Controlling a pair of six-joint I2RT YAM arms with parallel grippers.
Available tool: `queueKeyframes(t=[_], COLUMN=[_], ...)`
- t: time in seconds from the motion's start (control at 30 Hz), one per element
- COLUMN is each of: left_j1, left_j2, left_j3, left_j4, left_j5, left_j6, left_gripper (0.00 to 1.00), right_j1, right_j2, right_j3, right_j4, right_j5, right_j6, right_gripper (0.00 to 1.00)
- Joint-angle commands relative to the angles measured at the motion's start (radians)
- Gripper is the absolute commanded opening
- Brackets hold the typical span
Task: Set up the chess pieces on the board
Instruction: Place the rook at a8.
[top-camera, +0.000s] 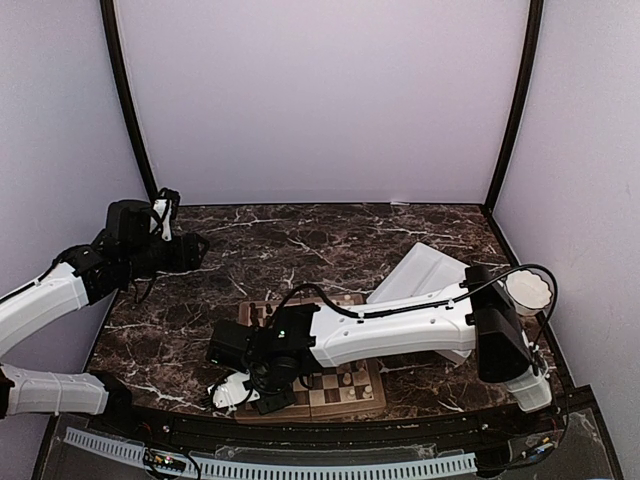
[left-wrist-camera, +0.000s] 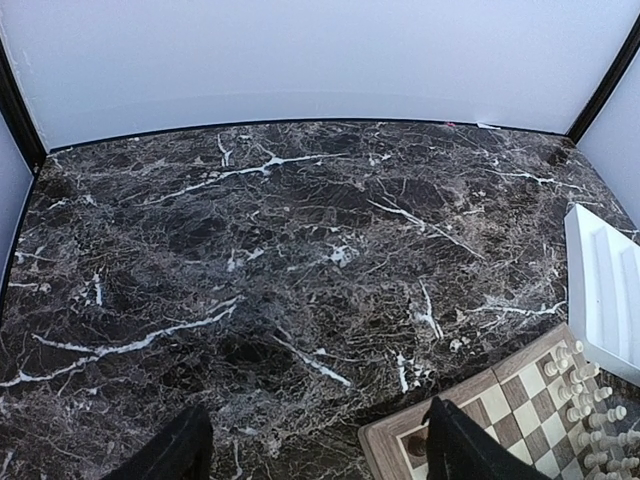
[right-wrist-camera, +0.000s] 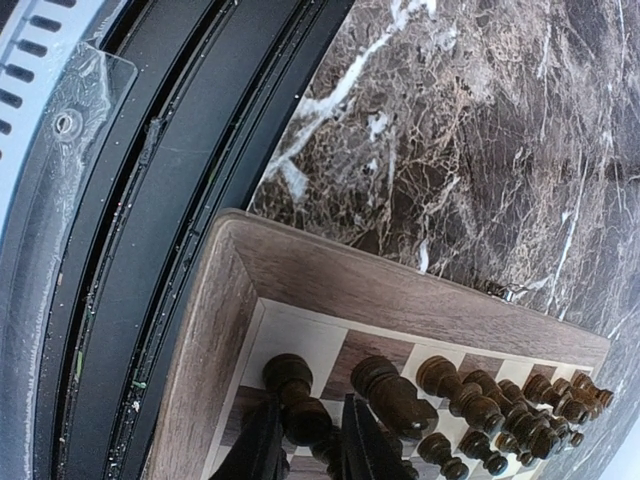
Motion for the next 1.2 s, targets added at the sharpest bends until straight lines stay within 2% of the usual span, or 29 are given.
queueKeyframes(t=[0.0, 0.43, 1.17], left_j1=[0.007, 0.007, 0.007], left_j2=[0.002, 0.009, 0.026], left_j3=[0.001, 0.002, 0.007], left_j4=[-0.009, -0.009, -0.013], left_j5=[0.010, 0.018, 0.041], left_j6=[0.003, 0.004, 0.006], left_gripper=[0.76, 0.76, 0.76], right_j1=[0.009, 0.009, 0.012], right_j2=[0.007, 0.016, 0.030], right_j3=[0.034, 0.045, 0.063], right_j4=[0.005, -0.005, -0.011], right_j5=[-0.015, -0.034, -0.047], right_j6=[0.001, -0.001, 0.001], right_gripper=[0.23, 0.16, 0.15])
